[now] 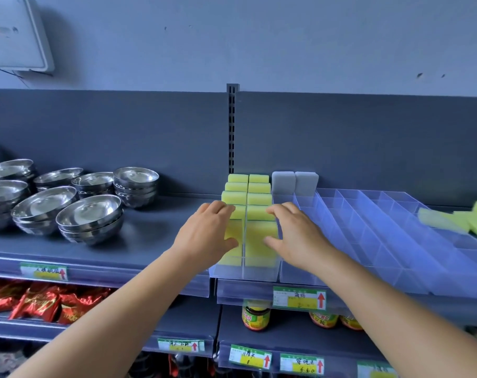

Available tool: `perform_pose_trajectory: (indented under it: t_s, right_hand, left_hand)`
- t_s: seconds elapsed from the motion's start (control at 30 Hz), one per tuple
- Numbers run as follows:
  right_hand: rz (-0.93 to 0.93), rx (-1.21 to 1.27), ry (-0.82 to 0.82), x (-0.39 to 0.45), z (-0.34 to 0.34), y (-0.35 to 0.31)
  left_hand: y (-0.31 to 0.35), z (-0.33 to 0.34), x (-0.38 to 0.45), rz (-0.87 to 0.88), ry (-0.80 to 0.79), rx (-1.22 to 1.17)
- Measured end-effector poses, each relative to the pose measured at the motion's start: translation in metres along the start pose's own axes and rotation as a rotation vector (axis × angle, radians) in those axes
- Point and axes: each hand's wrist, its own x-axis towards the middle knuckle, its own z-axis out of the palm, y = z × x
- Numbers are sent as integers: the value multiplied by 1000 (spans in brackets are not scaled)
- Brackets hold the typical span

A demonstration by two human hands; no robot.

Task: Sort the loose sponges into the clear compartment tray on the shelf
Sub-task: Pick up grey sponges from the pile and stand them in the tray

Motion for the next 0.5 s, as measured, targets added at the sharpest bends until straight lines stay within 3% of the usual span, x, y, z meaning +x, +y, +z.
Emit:
perform_pose_trajectory:
  t_s: [0.5]
  right_hand:
    - [190,-191,0,-69,-64,106]
  left_hand:
    - [140,15,34,331,-48,64]
